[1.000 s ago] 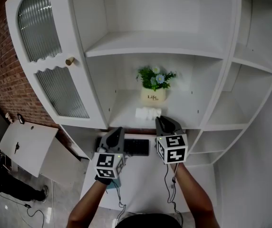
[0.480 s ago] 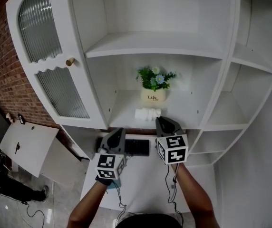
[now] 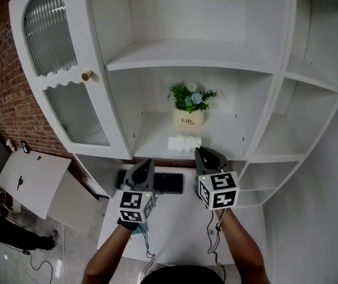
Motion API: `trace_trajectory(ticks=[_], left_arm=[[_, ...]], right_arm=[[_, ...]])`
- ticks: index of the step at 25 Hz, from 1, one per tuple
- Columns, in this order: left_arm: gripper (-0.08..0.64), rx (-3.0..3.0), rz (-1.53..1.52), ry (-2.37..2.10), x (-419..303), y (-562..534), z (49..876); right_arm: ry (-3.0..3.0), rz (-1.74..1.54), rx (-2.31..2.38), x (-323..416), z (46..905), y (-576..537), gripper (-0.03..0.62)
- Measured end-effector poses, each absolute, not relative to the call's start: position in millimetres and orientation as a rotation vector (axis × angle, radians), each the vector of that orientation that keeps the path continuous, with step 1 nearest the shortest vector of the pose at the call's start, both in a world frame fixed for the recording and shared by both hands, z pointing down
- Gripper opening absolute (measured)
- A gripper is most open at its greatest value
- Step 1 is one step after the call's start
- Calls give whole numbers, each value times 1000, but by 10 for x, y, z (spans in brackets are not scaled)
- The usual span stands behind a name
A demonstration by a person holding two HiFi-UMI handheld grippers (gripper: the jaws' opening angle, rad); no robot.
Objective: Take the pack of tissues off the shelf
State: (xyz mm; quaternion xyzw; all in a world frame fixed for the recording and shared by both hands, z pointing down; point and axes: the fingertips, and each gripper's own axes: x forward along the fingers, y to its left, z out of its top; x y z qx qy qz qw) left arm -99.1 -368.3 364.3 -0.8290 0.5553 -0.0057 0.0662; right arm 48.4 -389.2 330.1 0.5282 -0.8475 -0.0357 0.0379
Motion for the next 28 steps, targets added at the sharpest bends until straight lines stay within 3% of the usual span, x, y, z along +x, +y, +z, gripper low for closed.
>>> trace_trajectory(ticks=[18, 28], left_arm=[[15, -2493, -19, 1697, -942, -3310, 3816], [15, -2519, -24, 1646, -914, -3149, 3925]], right_arm=[[-2594, -143, 1703, 899, 3334, -3223, 25], [-2622, -83, 1655, 741, 3554, -2987, 26]])
